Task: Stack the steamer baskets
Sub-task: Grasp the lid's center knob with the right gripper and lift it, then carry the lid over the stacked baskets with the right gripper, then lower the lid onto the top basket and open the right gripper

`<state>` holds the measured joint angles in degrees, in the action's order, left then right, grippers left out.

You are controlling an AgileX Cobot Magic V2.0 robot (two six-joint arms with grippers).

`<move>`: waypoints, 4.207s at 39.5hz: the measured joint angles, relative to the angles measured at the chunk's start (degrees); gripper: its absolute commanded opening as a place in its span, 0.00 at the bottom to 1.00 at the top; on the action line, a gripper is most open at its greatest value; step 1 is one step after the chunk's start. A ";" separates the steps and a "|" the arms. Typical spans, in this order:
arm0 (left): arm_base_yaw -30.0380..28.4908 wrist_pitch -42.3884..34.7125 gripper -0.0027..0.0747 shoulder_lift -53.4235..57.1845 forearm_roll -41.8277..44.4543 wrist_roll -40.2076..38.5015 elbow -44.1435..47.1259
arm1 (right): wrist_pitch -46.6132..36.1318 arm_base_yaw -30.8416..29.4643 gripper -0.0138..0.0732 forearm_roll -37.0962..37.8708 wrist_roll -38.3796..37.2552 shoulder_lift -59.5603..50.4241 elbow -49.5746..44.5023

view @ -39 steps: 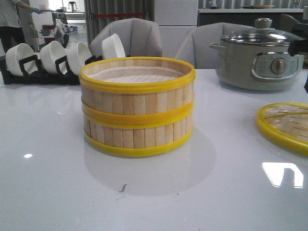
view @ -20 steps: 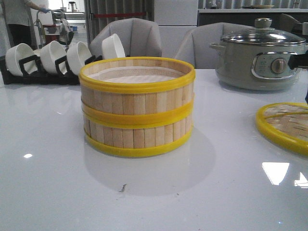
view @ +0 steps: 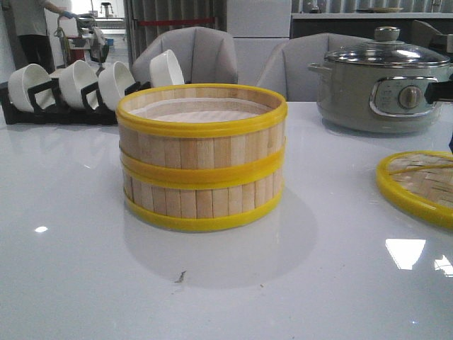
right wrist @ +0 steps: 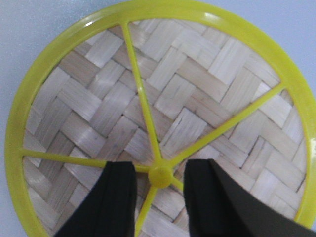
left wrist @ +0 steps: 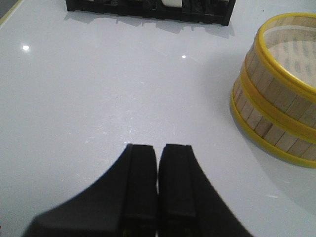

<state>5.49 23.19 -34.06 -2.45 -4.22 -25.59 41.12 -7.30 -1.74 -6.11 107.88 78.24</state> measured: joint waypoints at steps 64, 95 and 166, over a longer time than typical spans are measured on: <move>0.00 0.00 0.14 0.00 0.00 0.00 0.00 | 17.00 9.13 0.22 0.08 0.00 -3.92 23.03; 0.00 0.00 0.14 0.00 0.00 0.00 0.00 | 22.85 39.01 0.22 -1.02 0.00 7.96 44.21; 0.00 0.00 0.14 0.00 0.00 0.00 0.00 | 18.62 38.87 0.22 -0.69 0.00 14.46 46.64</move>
<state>5.49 23.19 -34.06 -2.45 -4.22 -25.59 59.74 31.57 -2.43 -6.11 122.34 124.88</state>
